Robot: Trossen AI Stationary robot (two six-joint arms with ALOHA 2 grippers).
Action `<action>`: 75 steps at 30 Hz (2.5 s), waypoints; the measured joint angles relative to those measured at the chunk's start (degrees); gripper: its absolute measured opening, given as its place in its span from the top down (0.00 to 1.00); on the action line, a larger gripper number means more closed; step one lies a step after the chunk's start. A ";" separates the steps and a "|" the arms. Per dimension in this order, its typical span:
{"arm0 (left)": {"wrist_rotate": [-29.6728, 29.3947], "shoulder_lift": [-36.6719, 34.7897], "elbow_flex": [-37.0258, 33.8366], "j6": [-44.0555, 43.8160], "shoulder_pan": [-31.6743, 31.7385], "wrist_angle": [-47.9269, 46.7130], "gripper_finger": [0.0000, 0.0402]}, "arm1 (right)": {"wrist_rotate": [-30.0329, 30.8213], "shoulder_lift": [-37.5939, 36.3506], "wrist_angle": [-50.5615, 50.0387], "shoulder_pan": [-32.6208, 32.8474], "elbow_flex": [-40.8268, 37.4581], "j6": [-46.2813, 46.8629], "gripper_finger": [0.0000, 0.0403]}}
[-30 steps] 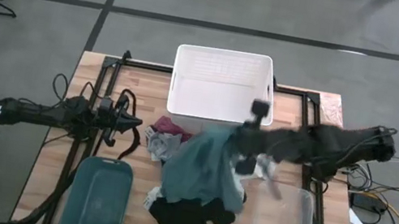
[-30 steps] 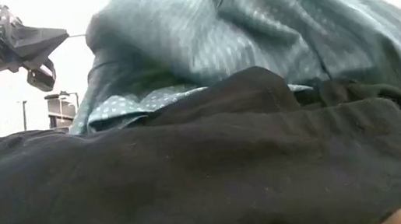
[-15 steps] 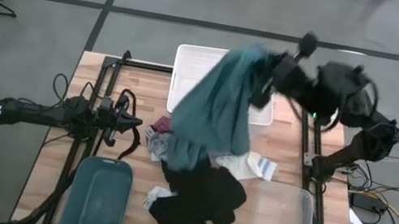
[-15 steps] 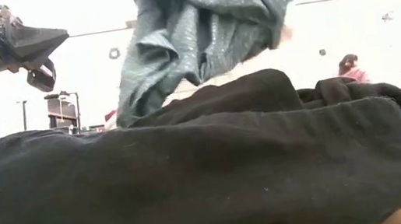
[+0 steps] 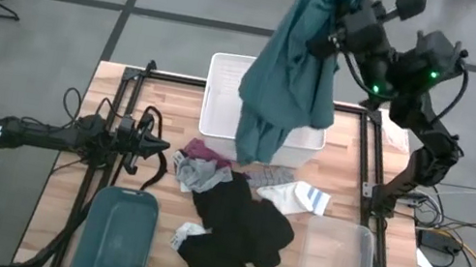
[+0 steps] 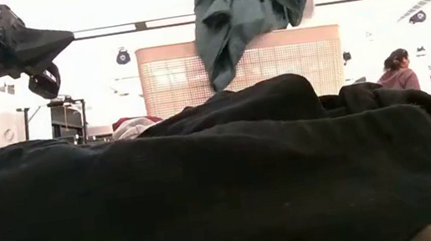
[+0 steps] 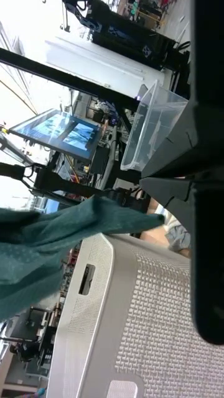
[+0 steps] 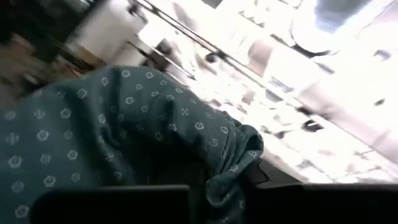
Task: Pick & Place Cloths
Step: Put the blue polo shirt into the white laundry bin, then put the white sock into the transparent container
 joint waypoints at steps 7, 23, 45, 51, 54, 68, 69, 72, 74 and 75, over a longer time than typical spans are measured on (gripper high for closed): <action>0.00 0.00 0.01 -0.01 0.00 0.00 0.97 | -0.05 2.19 3.48 -4.80 -0.02 -7.37 0.92; 0.00 0.00 0.01 0.00 -0.02 0.00 0.97 | -23.29 9.66 -53.66 -7.66 -0.24 40.94 0.93; 0.00 0.00 0.01 0.01 0.00 0.00 0.97 | -29.12 25.32 -73.03 -8.68 -0.26 50.13 0.77; 0.00 0.00 0.01 0.01 0.00 0.00 0.97 | -28.84 23.32 -72.34 -8.78 -0.24 53.73 0.63; 0.00 0.00 0.01 0.01 0.00 0.00 0.97 | -28.67 21.48 -72.14 -8.99 -0.24 55.71 0.53; 0.00 0.00 -0.01 0.00 -0.01 0.00 0.97 | -50.73 15.54 -74.17 -6.93 -0.20 57.61 0.29; 0.00 -0.02 -0.01 0.01 -0.01 0.00 0.97 | -53.89 15.50 -73.93 -6.09 -0.20 56.99 0.28; 0.00 0.00 0.01 0.01 -0.01 -0.01 0.97 | -59.46 15.13 -72.99 -3.07 -0.20 55.60 0.28; 0.00 -0.02 -0.01 0.00 -0.02 -0.02 0.97 | -59.52 15.10 -73.10 -0.33 -0.20 54.65 0.29; 0.00 -0.01 0.01 0.00 -0.01 -0.02 0.97 | -59.56 15.24 -73.40 1.20 -0.22 53.99 0.30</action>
